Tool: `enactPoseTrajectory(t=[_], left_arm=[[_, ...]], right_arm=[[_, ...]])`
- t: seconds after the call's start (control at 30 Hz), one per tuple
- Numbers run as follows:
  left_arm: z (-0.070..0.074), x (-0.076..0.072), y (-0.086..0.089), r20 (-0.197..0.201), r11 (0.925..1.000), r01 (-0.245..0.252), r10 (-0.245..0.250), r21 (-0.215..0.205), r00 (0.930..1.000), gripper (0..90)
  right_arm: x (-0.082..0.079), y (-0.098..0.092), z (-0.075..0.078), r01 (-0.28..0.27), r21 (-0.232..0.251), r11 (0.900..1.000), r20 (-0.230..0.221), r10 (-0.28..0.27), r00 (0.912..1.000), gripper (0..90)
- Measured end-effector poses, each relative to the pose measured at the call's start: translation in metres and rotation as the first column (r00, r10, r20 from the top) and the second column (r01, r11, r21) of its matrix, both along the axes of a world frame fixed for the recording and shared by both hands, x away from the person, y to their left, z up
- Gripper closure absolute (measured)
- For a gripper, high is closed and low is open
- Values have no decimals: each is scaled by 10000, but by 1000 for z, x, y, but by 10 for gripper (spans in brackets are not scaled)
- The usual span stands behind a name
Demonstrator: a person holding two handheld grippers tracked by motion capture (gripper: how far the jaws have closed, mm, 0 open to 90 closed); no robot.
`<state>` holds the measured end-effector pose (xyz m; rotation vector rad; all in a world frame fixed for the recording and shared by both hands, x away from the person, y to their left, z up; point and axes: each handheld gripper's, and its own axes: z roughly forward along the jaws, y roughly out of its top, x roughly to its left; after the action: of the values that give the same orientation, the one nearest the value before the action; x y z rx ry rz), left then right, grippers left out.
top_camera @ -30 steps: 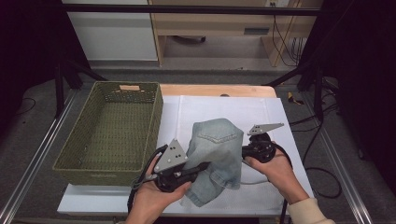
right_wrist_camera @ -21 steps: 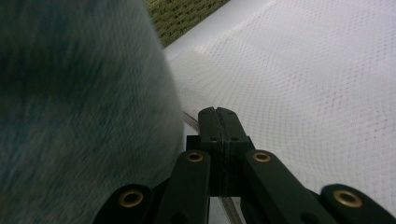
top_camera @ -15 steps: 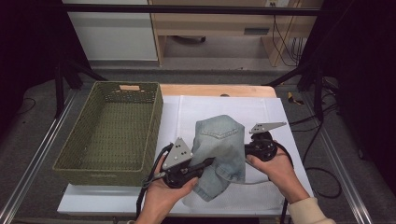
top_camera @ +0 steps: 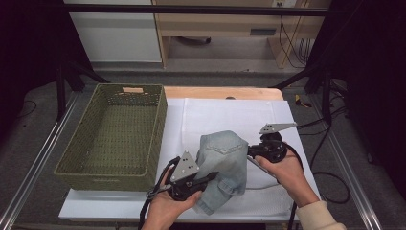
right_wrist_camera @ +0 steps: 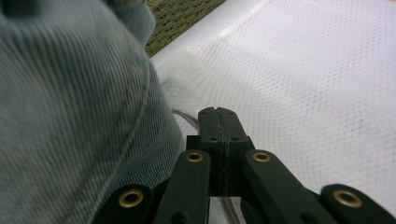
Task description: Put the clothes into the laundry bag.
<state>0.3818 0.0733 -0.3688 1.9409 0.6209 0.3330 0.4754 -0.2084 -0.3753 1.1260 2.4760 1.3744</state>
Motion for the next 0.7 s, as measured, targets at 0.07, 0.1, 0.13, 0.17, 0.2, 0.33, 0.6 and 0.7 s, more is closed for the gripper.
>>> enactPoseTrajectory(t=[0.07,0.1,0.13,0.17,0.2,0.33,0.6,0.7], left_arm=[[-2,-1,-1,-26,9999,55,-55,101,10000,739],[-3,-1,-2,-32,9999,83,-82,139,10000,738],[-4,-1,-2,-60,9998,112,-111,162,9999,738],[-5,-1,-3,-80,9997,156,-154,199,9998,738],[-6,-1,-4,-89,9996,184,-182,231,9998,738],[-10,-3,-8,-163,9985,377,-371,404,9992,738],[-8,-5,-19,-66,9950,876,-874,481,9962,738],[-3,-3,-24,50,9947,977,-979,334,9952,738]], right_arm=[[0,0,2,4,-26,10000,39,-4,10000,900],[0,0,3,30,-11,10000,54,-30,10000,900],[0,0,5,71,-31,10000,67,-71,10000,900],[1,0,6,67,-39,10000,148,-67,9999,900],[1,0,7,93,-30,10000,102,-92,9999,900],[2,1,12,126,-66,9999,219,-125,9997,900],[2,2,22,124,-96,9999,329,-121,9994,900],[3,1,23,141,-13,9999,382,-140,9992,900]])
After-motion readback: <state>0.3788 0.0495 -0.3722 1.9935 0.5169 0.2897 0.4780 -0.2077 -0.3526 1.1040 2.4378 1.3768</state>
